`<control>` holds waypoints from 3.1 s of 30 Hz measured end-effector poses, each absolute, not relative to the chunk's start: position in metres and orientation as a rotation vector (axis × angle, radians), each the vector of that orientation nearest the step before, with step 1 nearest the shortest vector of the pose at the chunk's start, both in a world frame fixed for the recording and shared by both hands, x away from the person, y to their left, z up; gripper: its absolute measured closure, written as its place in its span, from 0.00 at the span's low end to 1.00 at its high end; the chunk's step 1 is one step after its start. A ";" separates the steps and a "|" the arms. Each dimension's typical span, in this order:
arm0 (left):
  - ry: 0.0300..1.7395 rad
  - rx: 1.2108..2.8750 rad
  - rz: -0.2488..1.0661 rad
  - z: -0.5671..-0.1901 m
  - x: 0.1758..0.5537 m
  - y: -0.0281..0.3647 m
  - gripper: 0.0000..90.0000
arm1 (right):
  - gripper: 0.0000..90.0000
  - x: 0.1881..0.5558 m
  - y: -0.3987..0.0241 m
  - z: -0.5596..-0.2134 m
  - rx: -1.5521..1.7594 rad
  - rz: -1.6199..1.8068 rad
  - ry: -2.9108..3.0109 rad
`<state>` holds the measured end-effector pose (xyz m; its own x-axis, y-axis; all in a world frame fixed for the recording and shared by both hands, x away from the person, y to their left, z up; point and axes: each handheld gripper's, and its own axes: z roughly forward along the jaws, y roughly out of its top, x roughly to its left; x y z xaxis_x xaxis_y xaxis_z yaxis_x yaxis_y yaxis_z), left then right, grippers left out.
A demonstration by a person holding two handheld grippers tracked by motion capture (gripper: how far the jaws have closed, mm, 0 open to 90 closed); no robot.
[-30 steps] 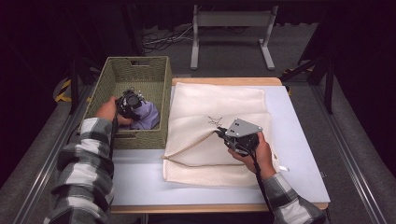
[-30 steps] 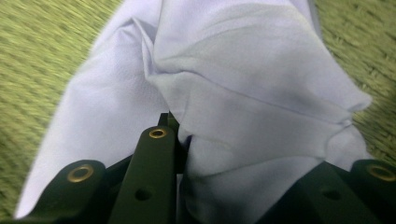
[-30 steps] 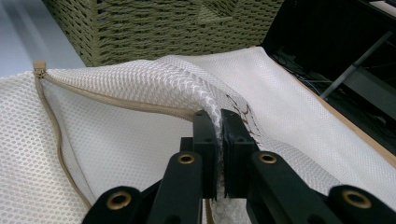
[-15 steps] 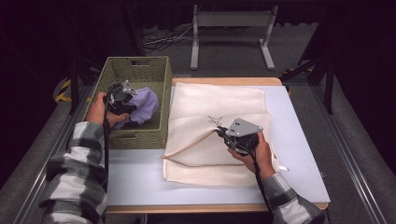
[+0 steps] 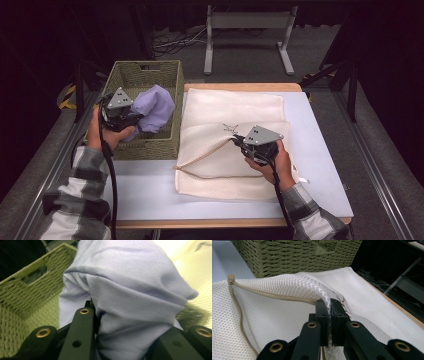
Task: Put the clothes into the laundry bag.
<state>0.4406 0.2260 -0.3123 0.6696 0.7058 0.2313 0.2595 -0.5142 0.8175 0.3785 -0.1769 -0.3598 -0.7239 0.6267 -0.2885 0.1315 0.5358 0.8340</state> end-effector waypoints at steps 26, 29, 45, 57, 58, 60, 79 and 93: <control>0.566 1.927 0.567 -0.322 0.335 0.193 0.81 | 0.97 0.378 -0.175 -0.362 0.618 1.122 2.199; 0.532 1.951 0.541 -0.326 0.327 0.184 0.81 | 0.97 0.378 -0.174 -0.362 0.615 1.119 2.199; 0.383 2.028 0.279 -0.369 0.318 0.113 0.81 | 0.97 0.376 -0.172 -0.364 0.609 1.108 2.204; 0.313 2.127 0.149 -0.387 0.326 0.062 0.81 | 0.97 0.375 -0.171 -0.365 0.605 1.104 2.215; 0.313 2.134 0.144 -0.388 0.327 0.060 0.81 | 0.97 0.374 -0.171 -0.365 0.604 1.104 2.216; 0.335 2.154 0.144 -0.393 0.330 0.052 0.81 | 0.97 0.374 -0.171 -0.365 0.605 1.105 2.217; 0.675 2.172 0.369 -0.420 0.388 0.012 0.78 | 0.97 0.366 -0.166 -0.363 0.558 1.104 2.241; 0.634 2.181 0.362 -0.415 0.385 0.011 0.46 | 0.97 0.364 -0.165 -0.371 0.552 1.087 2.287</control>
<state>0.3853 0.0107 -0.4149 0.8320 0.5531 0.0433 0.3184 -0.5399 0.7792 0.3641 -0.1653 -0.3710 -0.7684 0.5673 -0.2960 0.1285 0.5900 0.7971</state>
